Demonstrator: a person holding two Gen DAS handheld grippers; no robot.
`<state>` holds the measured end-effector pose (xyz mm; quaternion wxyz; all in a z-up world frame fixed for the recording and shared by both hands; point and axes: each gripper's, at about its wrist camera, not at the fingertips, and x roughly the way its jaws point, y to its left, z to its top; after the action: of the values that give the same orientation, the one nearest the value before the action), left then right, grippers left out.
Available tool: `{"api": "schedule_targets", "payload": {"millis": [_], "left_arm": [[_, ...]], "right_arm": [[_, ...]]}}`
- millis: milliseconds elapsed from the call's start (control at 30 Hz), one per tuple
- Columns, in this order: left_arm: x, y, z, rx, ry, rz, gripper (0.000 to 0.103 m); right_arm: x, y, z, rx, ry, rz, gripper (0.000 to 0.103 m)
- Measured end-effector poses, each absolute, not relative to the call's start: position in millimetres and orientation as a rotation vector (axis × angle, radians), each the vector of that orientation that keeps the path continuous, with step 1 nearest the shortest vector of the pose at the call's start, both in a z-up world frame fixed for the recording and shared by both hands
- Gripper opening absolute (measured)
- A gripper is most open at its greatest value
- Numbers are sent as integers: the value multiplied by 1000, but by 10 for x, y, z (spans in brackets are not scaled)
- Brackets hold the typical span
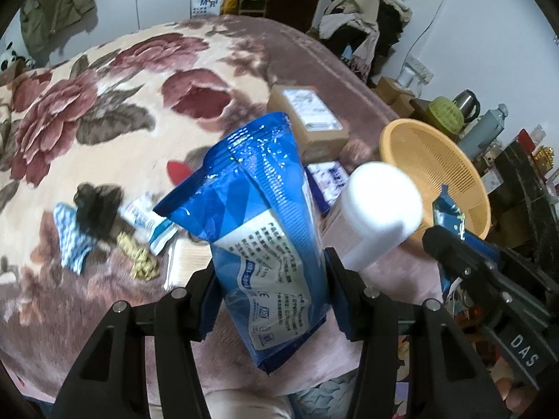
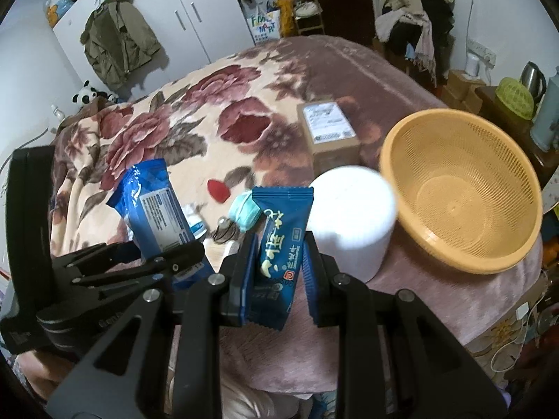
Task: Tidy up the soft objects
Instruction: 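Carry both blue packets over the orange basket with both grippers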
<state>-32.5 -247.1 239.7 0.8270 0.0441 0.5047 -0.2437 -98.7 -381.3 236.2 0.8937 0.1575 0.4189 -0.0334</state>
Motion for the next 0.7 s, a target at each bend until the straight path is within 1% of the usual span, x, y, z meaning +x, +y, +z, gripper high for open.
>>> {"api": "schedule_targets", "payload": {"millis": [400,700], "left_arm": [[-206,-3227,2670,118,1073,-620,55],[-148,-3849,2752,146,1083,-700,55]], "right_arm": [[-1010,-4418,2544,354,821,-162,26],[-1110,-4874,2511,365,819,-252,26]]}}
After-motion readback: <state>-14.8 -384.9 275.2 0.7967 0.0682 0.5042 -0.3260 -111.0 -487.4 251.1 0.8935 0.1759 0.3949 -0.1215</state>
